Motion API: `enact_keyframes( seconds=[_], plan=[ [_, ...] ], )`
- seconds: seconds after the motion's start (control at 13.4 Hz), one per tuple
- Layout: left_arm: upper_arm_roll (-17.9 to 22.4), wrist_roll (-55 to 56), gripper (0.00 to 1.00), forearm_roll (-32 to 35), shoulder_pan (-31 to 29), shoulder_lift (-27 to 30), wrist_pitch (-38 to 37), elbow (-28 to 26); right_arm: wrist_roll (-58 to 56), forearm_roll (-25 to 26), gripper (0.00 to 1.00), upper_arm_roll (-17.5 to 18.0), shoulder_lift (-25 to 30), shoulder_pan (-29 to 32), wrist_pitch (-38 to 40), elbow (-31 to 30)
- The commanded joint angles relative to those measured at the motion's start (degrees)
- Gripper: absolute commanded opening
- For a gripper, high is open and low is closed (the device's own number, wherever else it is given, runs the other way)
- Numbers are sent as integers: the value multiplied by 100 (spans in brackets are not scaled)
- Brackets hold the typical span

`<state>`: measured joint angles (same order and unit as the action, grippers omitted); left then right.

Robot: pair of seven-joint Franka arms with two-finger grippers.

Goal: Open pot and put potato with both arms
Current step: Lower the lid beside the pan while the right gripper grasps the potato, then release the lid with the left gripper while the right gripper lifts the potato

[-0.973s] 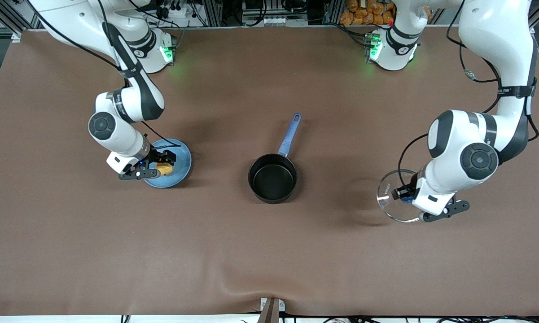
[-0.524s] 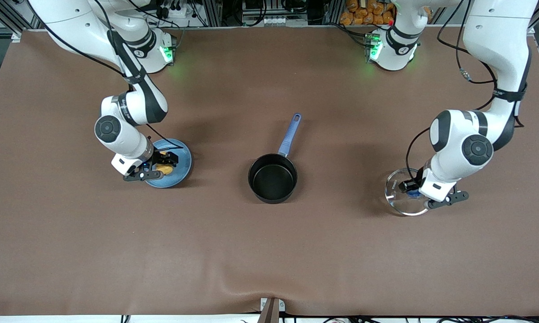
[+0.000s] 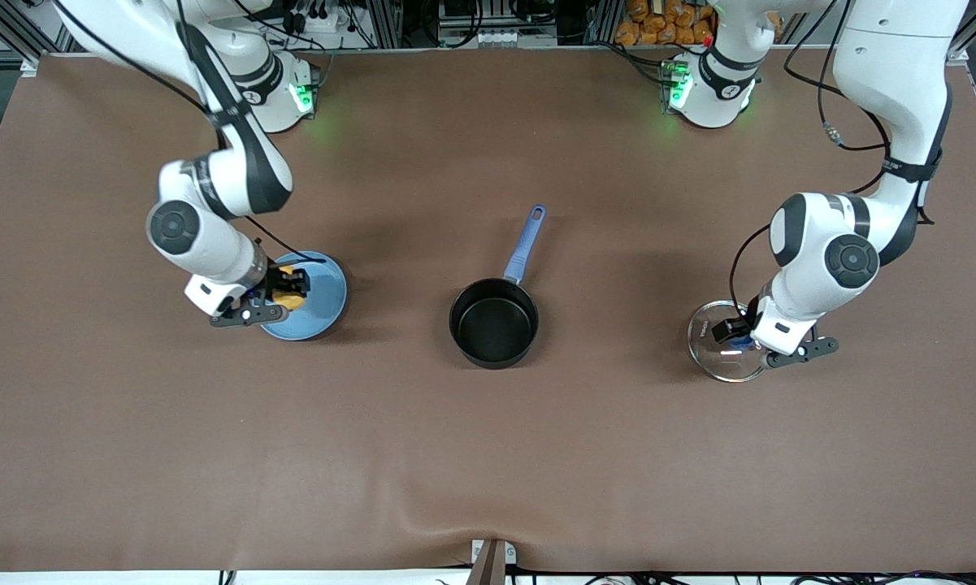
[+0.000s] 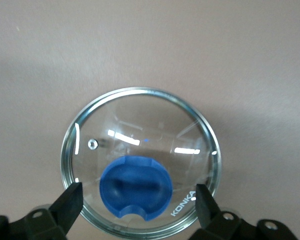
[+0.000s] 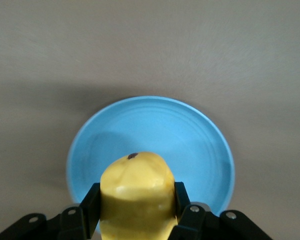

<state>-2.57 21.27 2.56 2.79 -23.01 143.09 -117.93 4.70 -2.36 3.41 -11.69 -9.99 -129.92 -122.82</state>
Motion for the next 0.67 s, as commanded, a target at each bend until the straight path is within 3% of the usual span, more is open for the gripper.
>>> enact_keyframes(
  seconds=[0.0, 0.22, 0.37, 0.6],
  plan=[
    [-33, 61, 100, 43, -16, 261, -27, -38, 293, -19, 0, -16, 509, -240, 922, 573],
    [-33, 26, 100, 43, -42, 761, -463, 347, 1110, -19, 0, -7, 475, -705, 1477, 1285],
    [-42, 17, 100, 43, 2, 938, -1428, 996, 1978, -27, 0, 2, 248, -1214, 1495, 1672],
    [-85, -18, 100, -62, 2, 1035, -3098, 2138, 3218, 16, 0, -60, -647, -2153, 1504, 2769]
  ],
)
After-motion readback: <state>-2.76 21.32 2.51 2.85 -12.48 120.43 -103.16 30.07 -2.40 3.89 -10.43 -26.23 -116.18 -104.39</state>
